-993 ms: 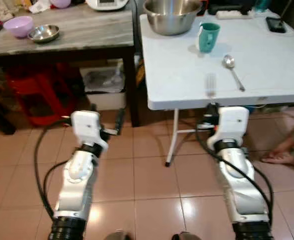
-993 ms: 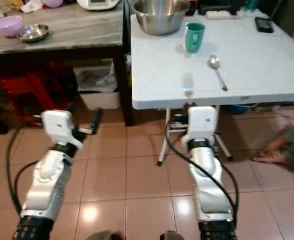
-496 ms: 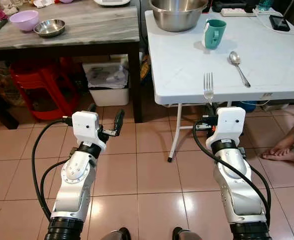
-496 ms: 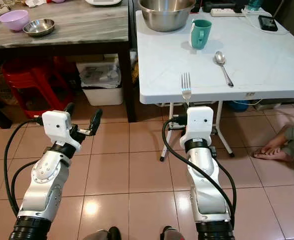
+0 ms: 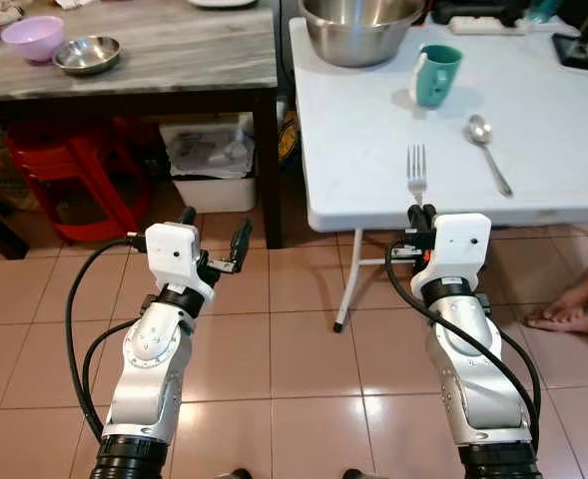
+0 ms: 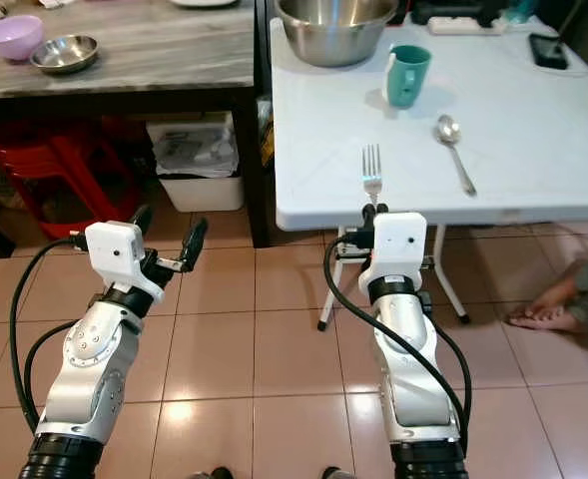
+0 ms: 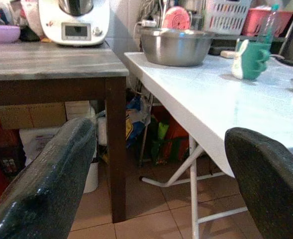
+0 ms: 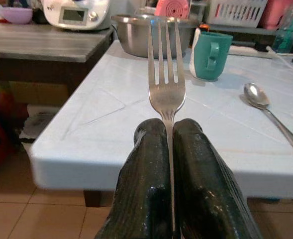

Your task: Setting the table

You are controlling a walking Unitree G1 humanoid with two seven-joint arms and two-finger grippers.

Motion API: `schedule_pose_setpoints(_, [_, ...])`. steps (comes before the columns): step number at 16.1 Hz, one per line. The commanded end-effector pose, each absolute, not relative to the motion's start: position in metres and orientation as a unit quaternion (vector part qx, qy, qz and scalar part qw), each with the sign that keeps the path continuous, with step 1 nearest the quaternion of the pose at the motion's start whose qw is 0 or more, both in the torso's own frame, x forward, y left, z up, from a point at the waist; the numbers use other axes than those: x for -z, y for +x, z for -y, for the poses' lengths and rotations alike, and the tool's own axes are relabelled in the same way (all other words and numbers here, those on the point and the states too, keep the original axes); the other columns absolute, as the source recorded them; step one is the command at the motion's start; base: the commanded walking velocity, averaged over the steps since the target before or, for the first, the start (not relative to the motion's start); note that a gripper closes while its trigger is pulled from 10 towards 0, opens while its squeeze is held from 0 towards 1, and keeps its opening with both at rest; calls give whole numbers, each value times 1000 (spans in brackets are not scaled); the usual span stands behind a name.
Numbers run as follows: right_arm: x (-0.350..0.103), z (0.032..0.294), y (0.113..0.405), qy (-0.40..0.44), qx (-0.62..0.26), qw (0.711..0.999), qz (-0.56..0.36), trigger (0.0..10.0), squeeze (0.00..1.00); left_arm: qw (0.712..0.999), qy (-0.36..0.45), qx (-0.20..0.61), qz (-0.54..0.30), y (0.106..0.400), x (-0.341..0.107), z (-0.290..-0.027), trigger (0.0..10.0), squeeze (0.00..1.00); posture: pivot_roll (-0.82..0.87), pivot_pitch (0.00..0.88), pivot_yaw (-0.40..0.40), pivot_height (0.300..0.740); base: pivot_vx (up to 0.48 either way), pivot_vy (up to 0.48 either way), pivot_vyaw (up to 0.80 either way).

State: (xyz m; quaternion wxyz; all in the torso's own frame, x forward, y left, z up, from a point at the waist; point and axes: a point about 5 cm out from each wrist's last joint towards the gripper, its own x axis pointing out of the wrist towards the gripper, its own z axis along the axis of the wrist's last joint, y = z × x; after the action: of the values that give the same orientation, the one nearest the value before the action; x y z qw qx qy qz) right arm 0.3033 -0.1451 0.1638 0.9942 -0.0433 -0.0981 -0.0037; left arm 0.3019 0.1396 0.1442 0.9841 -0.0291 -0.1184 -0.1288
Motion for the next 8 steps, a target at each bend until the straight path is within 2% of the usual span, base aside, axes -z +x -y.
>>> schedule_pose_setpoints(1, [-167,145,303,-40,4,994,105,10000,0,984,-28,131,119,301,-146,-141,10000,0,-109,172,39,740,480,0,0])
schedule_pose_setpoints(6, [-166,144,303,-35,4,994,104,10000,0,984,-28,131,116,301,-145,-141,10000,0,-109,173,40,740,480,0,0])
schedule_pose_setpoints(8, [-165,144,303,-35,4,994,103,10000,0,987,-29,111,109,303,-143,-144,10000,0,-108,176,42,740,0,0,0])
